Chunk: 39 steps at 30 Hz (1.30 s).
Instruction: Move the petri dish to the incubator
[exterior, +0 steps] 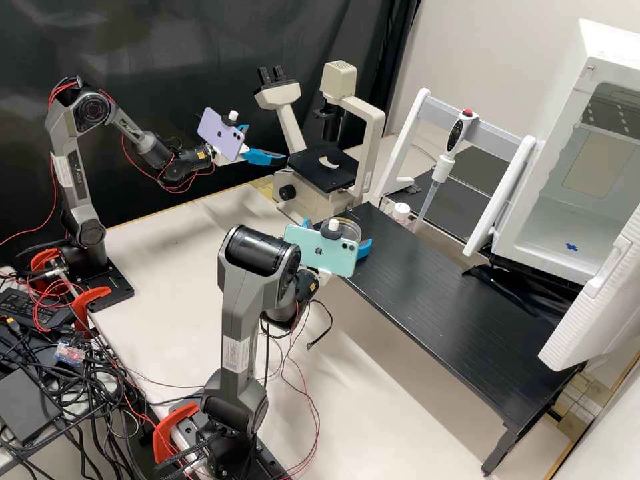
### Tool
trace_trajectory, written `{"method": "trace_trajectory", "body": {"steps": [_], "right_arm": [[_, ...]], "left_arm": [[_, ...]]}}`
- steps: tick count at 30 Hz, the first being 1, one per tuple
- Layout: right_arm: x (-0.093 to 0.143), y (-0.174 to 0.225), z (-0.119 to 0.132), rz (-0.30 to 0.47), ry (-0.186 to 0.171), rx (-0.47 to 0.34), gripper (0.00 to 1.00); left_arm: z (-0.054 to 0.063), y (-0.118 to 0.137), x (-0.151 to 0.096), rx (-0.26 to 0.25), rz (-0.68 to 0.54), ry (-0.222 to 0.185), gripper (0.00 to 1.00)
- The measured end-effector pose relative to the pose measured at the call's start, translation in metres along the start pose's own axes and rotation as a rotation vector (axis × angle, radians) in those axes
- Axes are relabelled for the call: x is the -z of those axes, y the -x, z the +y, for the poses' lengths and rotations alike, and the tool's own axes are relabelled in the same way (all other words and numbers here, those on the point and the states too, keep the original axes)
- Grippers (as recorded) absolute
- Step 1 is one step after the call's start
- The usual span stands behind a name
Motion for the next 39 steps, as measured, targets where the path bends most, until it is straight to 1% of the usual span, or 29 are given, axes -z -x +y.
{"method": "trace_trajectory", "body": {"steps": [15,34,39], "right_arm": [[0.0009,-0.0003,-0.0003,0.008,0.004,0.005,0.00],[0.0011,0.0005,0.0002,-0.004,0.003,0.016,0.00],[0.0028,0.0012,0.0022,0.004,-0.004,0.010,0.00]], "left_arm": [[0.0000,0.0000,0.0000,0.000,0.000,0.000,1.00],[0.0000,0.0000,0.0000,0.000,0.000,0.000,1.00],[0.0000,0.0000,0.0000,0.000,0.000,0.000,1.00]]}}
